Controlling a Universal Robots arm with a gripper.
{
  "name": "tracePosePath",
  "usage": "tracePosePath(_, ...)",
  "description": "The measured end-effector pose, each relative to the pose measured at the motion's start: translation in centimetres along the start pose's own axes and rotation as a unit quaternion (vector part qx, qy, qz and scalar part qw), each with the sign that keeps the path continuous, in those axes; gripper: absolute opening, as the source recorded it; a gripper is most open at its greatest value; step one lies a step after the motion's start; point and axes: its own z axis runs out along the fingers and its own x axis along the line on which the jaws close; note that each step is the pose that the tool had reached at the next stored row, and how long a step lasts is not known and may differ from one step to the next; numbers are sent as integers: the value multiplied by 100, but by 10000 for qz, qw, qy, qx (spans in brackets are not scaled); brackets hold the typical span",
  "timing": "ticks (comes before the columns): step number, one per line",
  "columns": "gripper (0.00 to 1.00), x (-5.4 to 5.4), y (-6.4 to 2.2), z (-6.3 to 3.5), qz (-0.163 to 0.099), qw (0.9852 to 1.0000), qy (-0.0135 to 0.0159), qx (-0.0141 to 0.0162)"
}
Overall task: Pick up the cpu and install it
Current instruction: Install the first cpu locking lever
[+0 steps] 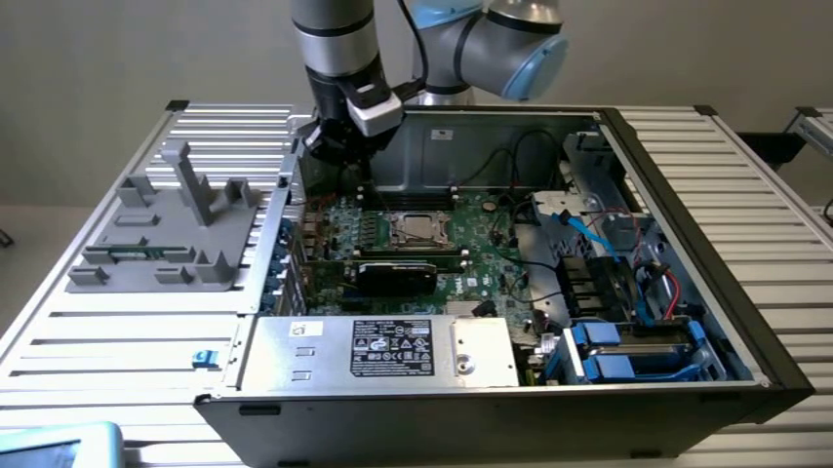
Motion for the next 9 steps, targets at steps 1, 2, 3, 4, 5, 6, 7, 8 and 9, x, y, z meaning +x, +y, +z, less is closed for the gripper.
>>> tracePosePath(1, 11, -1, 1, 0, 12, 10000, 12, 33)
tracePosePath(2, 11, -1, 1, 0, 13, 10000, 14, 38)
tracePosePath(3, 11, -1, 1, 1, 13, 10000, 15, 38)
tracePosePath(4, 11, -1, 1, 1, 13, 10000, 15, 38)
tracePosePath(5, 11, -1, 1, 1, 13, 10000, 15, 38)
tracePosePath(6, 11, -1, 1, 2, 15, 10000, 16, 40)
tracePosePath(7, 11, -2, 3, 7, 18, 10000, 24, 54)
tracePosePath(8, 11, -3, 3, 12, 28, 10000, 38, 78)
tracePosePath(9, 11, -4, 3, 16, 42, 9999, 58, 113)
